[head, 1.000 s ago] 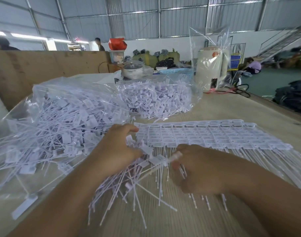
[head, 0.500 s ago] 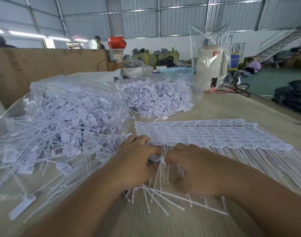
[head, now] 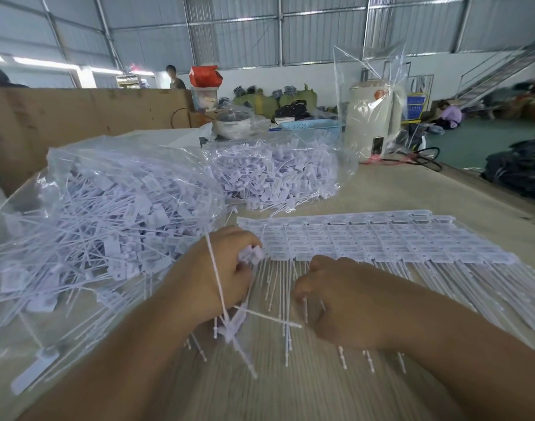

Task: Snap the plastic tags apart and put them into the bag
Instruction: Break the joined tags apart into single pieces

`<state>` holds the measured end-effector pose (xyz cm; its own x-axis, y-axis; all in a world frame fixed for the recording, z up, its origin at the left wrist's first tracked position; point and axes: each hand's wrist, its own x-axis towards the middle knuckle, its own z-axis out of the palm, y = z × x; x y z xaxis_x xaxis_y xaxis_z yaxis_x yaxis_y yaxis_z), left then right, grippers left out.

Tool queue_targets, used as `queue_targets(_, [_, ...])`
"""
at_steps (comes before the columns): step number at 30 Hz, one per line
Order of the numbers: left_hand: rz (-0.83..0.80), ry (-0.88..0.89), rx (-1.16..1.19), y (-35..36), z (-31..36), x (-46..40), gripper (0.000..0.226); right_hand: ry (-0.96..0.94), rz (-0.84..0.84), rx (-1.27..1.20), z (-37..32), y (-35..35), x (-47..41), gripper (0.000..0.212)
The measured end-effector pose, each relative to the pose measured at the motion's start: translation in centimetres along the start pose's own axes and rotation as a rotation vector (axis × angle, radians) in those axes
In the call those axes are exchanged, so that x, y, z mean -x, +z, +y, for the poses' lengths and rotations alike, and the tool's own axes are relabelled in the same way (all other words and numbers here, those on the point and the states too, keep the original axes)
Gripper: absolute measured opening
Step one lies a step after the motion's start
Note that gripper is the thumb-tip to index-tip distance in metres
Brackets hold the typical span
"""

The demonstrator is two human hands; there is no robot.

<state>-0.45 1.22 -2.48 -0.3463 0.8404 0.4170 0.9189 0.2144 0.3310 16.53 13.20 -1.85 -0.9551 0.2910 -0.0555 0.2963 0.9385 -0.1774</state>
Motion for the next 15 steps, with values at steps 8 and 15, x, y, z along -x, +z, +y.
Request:
queue_targets(8, [0.104,-0.049,-0.128,0.1,-0.7,-0.3,0.037,-0.040,0.182,0.102,-0.7,0.5,-0.5,0.040])
queue_targets(15, [0.001,-0.125,-0.109,1.2,-2.0,-0.1,0.044,-0.274,0.170,0.051,-1.7,1.5,-0.8,0.045])
